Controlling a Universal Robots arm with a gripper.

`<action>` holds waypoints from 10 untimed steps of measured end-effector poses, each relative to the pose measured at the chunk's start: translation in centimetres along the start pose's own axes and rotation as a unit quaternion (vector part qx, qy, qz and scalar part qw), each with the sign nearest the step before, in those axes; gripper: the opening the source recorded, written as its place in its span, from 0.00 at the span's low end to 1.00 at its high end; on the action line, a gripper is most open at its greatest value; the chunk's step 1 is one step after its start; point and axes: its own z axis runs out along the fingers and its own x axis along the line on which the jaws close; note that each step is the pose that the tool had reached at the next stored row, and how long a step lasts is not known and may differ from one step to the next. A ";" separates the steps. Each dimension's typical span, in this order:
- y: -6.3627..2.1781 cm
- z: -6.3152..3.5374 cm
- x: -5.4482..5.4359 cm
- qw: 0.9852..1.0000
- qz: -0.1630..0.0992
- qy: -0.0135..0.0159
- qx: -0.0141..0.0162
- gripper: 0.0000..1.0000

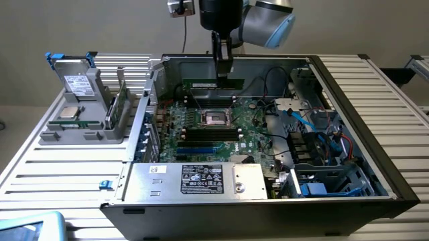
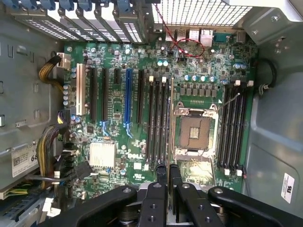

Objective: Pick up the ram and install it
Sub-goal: 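Insert the ram into the slot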

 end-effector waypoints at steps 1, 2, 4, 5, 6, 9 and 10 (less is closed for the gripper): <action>0.01 0.17 0.0 1.000 0.000 0.000 0.000 0.14; 0.02 0.35 0.0 1.000 0.000 0.000 0.000 0.14; 0.04 0.71 0.0 1.000 0.000 0.000 0.000 0.14; 0.05 0.89 0.0 1.000 0.000 0.000 0.000 0.14; 0.06 1.07 0.0 1.000 0.000 0.000 0.000 0.14; 0.09 1.63 0.1 1.000 0.001 0.000 0.000 0.14; 0.11 1.82 0.2 1.000 0.001 0.000 0.000 0.14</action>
